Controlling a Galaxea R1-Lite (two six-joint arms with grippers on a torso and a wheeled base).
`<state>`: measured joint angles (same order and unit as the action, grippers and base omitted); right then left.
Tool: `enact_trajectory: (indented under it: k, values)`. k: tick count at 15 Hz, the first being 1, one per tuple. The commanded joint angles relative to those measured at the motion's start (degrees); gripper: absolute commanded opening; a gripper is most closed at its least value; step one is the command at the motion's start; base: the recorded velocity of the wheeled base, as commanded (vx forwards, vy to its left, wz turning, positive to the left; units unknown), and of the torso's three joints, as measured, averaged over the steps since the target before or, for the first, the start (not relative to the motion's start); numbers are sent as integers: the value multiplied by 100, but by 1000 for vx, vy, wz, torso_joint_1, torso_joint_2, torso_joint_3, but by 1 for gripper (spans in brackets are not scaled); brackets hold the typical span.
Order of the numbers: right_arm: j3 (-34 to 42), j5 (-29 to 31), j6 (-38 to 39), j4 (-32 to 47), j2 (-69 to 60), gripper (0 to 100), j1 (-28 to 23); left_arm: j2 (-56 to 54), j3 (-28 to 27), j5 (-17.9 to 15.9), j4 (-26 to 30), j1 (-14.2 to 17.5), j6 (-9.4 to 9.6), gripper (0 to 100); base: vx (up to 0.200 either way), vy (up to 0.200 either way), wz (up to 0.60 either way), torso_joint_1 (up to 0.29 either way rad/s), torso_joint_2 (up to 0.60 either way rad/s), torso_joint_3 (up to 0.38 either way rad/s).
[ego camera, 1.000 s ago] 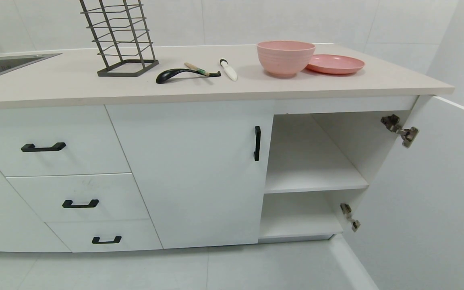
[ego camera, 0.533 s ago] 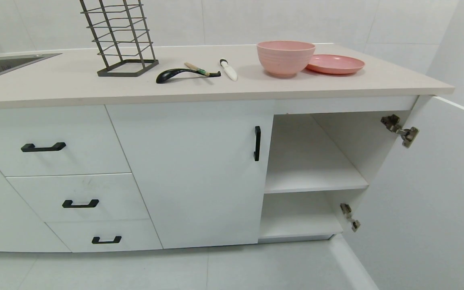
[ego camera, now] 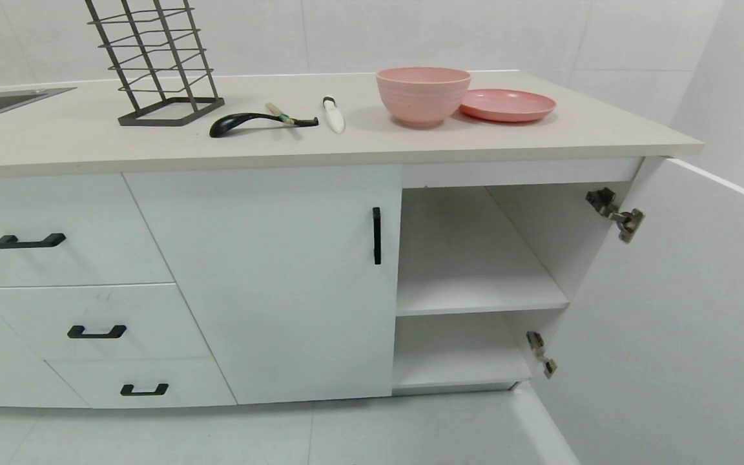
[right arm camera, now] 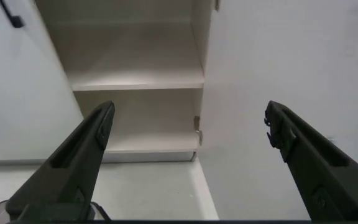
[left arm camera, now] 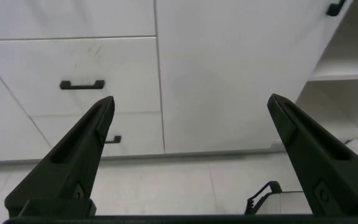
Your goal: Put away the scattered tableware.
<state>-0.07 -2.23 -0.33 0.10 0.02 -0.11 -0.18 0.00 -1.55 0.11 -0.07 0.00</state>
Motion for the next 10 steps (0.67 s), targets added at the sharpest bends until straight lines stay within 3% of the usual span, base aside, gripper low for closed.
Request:
enact_trajectory:
  k: [1,4,9,10]
  values:
    - [-1,-5,-2,-1,-2,100,2,18,0,41,-11,-1,0,100,0,0,0,0,0,0]
    - [-1,-5,-11,-1,-2,100,2,18,0,49,-11,-1,-9,100,0,0,0,0,0,0]
    - [-1,-5,-11,-1,-2,100,2,18,0,49,-2,-1,-18,100,200,0,0,0,0,6]
    - [-1,-5,-2,-1,-2,100,2,18,0,49,-2,-1,-18,100,0,0,0,0,0,0]
